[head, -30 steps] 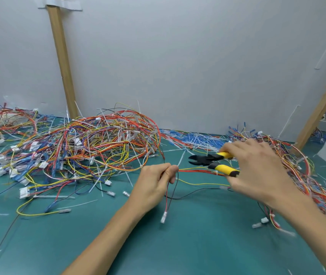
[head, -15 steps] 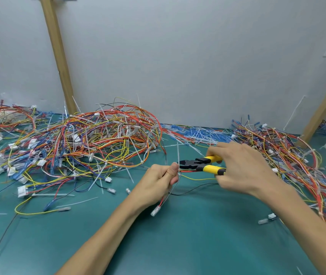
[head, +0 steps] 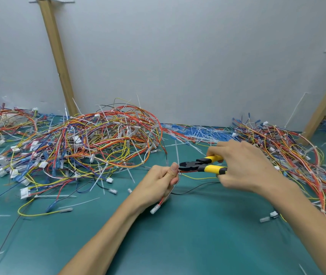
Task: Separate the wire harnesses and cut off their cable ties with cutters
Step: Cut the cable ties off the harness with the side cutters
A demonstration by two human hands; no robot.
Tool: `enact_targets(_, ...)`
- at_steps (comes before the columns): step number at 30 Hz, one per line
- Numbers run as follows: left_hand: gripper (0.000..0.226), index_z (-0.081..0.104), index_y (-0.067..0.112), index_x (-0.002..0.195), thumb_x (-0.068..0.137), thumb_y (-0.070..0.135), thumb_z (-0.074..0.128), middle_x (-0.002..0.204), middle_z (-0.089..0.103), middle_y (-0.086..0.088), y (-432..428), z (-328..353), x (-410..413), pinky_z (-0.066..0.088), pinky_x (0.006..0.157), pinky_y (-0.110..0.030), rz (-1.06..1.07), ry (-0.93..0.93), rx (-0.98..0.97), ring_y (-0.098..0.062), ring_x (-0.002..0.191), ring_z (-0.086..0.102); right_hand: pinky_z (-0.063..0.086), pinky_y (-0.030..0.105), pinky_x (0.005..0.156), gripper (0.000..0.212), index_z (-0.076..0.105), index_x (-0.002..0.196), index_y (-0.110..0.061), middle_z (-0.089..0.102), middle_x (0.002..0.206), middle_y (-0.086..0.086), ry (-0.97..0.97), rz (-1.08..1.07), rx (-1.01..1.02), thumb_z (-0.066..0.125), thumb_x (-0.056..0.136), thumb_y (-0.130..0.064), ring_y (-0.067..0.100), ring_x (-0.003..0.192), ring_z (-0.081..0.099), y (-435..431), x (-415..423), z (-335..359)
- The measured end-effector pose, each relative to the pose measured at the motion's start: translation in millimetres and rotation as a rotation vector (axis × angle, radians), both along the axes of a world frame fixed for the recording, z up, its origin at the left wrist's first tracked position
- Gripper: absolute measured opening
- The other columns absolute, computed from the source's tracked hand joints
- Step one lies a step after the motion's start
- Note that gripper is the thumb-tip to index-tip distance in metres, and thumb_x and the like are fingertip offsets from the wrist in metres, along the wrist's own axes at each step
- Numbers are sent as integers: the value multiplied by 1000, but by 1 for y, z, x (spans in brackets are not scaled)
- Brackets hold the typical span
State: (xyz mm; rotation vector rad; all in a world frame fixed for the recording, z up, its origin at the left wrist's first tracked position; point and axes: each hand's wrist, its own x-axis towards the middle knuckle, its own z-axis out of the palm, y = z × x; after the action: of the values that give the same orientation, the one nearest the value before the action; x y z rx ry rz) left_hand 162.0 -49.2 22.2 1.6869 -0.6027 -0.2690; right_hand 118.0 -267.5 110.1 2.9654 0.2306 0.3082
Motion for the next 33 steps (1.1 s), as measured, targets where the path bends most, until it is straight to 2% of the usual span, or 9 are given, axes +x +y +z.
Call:
enact_targets(5, 52, 37, 16, 63, 103, 47, 33, 40, 28, 0, 1, 0, 0, 17, 42, -23, -25, 43, -1, -12, 34, 21, 40, 29, 61, 17, 47, 81, -31, 50, 72, -10, -5, 18, -40, 59, 69, -32, 19, 76, 52, 5, -1, 1)
enact_targets(10, 50, 38, 15, 64, 98, 51, 34, 42, 29, -1, -1, 2, -2, 20, 39, -20, -45, 64, 14, -11, 34, 24, 26, 28, 47, 11, 46, 69, -22, 48, 61, -2, 82, 63, -155, 54, 65, -29, 16, 54, 46, 4, 3, 15)
enact_targets(16, 50, 37, 15, 65, 102, 49, 34, 49, 27, -2, 1, 3, -3, 21, 40, -20, -20, 94, 10, -12, 39, 23, 22, 30, 46, 8, 47, 67, -18, 43, 58, 1, 112, 125, -222, 51, 67, -25, 18, 49, 37, 7, 7, 15)
enact_targets(23, 51, 39, 16, 66, 99, 54, 36, 51, 28, -3, 2, 3, -2, 23, 40, -20, -6, 94, 17, -14, 41, 25, 27, 31, 48, 8, 46, 67, -15, 38, 56, 3, 157, 100, -107, 51, 67, -21, 21, 51, 32, 6, 8, 2)
enact_targets(26, 52, 41, 17, 63, 99, 54, 36, 46, 31, 0, 2, 4, -3, 25, 40, -21, 1, 28, 58, -15, 40, 28, 27, 30, 50, 12, 43, 68, -21, 42, 56, -1, 105, 103, -83, 55, 68, -25, 17, 53, 38, -1, 7, 3)
enact_targets(28, 53, 45, 21, 58, 101, 52, 38, 44, 34, 8, 5, 6, -1, 27, 45, -22, 59, -131, 171, -10, 41, 32, 32, 29, 51, 14, 47, 70, -25, 49, 58, -4, 8, 48, 67, 61, 71, -26, 19, 58, 48, -12, 5, 5)
enact_targets(30, 56, 46, 20, 52, 103, 44, 48, 45, 34, 5, 13, 7, 4, 27, 51, -25, 178, -314, 271, -7, 45, 32, 36, 30, 53, 13, 56, 74, -25, 57, 61, -5, -96, -50, 314, 68, 75, -21, 23, 63, 53, -27, 1, 7)
enact_targets(31, 53, 41, 19, 50, 98, 38, 54, 47, 33, 2, 18, 7, 6, 26, 52, -29, 260, -391, 292, -10, 47, 29, 39, 30, 56, 11, 60, 76, -25, 61, 63, -4, -148, -100, 421, 69, 77, -19, 23, 64, 55, -36, -2, 6)
enact_targets(33, 38, 33, 14, 50, 77, 33, 53, 52, 30, -5, 27, 10, 9, 26, 52, -33, 409, -518, 329, -17, 53, 26, 45, 34, 64, 8, 68, 81, -23, 67, 69, 0, -239, -203, 633, 69, 80, -15, 25, 68, 61, -54, -10, 1)
